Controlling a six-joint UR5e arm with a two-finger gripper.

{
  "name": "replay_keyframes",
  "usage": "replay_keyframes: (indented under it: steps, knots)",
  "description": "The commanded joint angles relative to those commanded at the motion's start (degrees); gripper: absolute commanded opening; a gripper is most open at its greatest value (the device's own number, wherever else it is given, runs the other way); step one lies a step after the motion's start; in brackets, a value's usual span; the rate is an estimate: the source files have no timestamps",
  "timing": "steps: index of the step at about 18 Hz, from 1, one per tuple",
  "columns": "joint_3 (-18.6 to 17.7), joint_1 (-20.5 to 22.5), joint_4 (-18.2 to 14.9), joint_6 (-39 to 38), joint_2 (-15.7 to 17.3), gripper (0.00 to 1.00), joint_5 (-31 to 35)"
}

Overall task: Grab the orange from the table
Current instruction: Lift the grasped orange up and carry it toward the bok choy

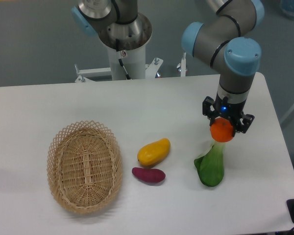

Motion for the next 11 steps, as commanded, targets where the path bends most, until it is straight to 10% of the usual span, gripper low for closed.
replay_keyframes:
  steps: [11]
  knots:
    - [-0.27, 0.0, 0.0, 0.09, 0.09, 0.53, 0.18]
